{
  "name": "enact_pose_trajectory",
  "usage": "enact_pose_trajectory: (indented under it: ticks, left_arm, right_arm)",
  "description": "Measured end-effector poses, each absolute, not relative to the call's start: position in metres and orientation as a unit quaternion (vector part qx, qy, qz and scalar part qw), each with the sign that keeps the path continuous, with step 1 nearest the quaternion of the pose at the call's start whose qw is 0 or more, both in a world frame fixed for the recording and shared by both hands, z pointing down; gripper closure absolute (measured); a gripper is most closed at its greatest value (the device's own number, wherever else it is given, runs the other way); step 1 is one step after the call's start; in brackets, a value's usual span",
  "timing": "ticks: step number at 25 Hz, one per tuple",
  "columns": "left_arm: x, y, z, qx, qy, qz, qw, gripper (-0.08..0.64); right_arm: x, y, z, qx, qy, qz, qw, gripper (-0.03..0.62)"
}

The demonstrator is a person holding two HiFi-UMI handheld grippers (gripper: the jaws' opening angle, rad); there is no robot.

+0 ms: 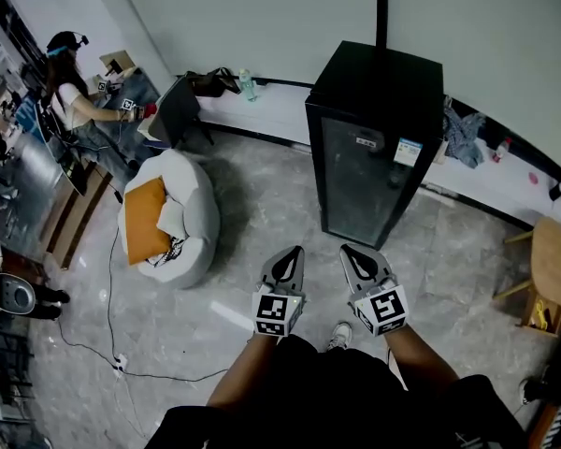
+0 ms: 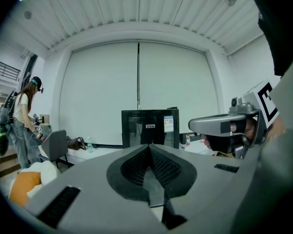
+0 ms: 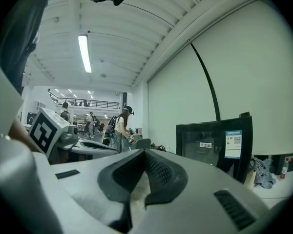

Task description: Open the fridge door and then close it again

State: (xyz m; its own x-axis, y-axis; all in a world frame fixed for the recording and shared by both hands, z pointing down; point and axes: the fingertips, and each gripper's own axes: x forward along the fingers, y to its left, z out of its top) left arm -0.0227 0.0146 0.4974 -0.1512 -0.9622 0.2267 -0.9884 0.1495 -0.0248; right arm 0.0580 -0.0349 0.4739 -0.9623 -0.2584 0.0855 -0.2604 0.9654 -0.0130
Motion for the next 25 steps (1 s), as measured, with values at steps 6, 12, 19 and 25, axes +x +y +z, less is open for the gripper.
enact_pose_trajectory:
  ticks: [6,12,19,25]
  left_arm:
    - [-0.036,-0.01,0.502,0.654,-0.747,0.088,0.079,0.538]
    - [-0.063,-0.04,0.503,0.673,-0.729,0.098,0.079,0.538]
    - [-0.099,-0.08,0.504,0.71,-0.691,0.103,0.086,0.538]
    - [-0.129,-0.117,0.511,0.734,-0.666,0.102,0.088,0.538]
  right_arm:
    - [0.049,-0.057,0.483,0.138,-0.989,0.013,0.052,0.583]
    - [0.019,-0.083,0.481,0.147,-0.987,0.017,0.054,0.583]
    - [-0.026,-0.11,0.485,0.175,-0.983,0.027,0.057,0.583]
    - [-0.042,-0.141,0.484,0.216,-0.974,0.018,0.07,0.583]
